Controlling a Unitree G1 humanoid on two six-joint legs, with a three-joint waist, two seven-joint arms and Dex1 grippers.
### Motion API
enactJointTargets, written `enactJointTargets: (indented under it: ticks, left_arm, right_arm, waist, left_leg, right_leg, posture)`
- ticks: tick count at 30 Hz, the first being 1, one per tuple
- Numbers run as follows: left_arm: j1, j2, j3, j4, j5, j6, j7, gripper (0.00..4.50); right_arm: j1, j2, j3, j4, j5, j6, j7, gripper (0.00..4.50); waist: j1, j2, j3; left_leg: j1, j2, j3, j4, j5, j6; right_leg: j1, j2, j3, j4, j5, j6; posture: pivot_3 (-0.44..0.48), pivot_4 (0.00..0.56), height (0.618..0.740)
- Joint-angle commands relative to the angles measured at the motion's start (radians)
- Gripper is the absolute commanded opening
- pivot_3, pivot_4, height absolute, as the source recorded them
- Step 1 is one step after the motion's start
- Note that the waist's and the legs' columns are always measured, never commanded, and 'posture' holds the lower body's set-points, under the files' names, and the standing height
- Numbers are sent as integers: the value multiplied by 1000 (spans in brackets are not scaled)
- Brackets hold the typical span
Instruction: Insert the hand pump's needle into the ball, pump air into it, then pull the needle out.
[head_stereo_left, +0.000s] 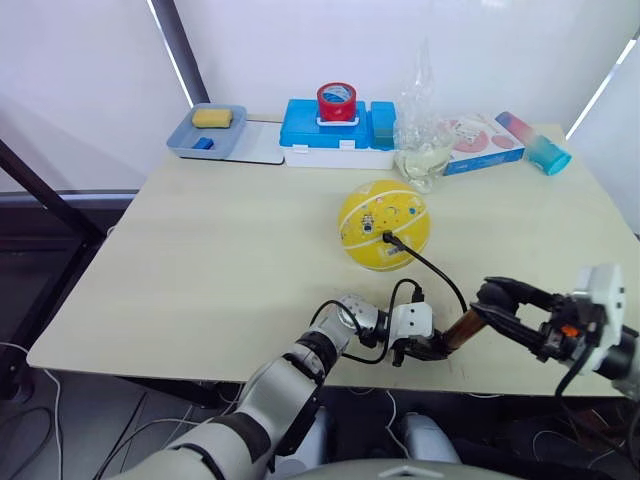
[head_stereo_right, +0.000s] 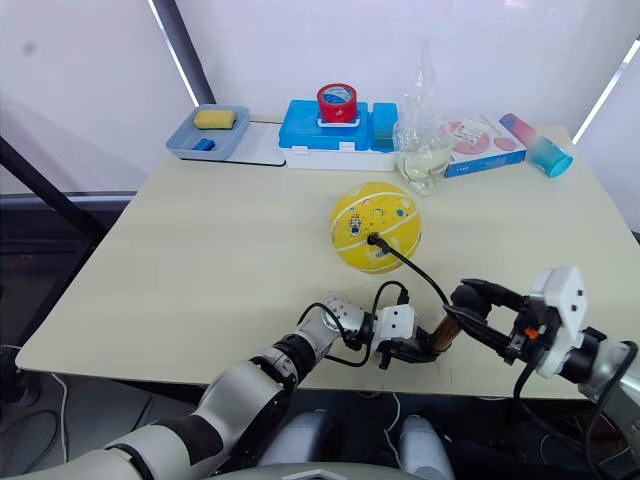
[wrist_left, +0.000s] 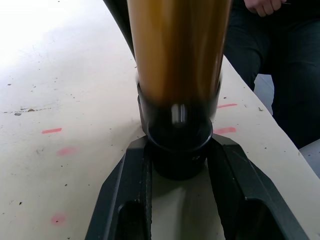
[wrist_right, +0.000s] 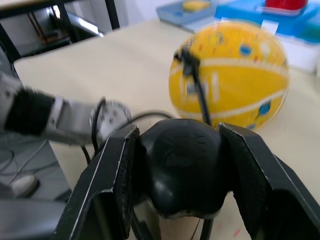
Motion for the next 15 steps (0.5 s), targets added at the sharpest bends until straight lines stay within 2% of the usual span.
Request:
enactJointTargets:
  ticks: [1,8,15]
  left_arm:
    - [16,9,-21,24,30,7,-21,1107]
    - [18,6,-25,25,33,4,-24,1107]
    - [19,2,-27,26,33,2,-25,1107]
  right_arm:
    - [21,-1,-21,41,-56,-6,-1,2015]
    - [37,-58,-247,-19,121,46,61,2015]
    - [-20,-153,-502,-40,391,162,36,2015]
  waist:
    - [0,0,0]
    - [2,1,1]
    - [2,0,1]
  left_leg:
    - [1,0,1,0,0,1]
    - [2,-1,9,0,-3,6]
    - [-1,-1,16,0,-6,10]
  right_leg:
    - [0,0,0,0,0,0]
    - [0,-1,7,0,-1,2]
    - [-5,-3,19,-1,0,5]
  posture:
    - [0,150,737]
    - [0,150,737]
    - [0,150,737]
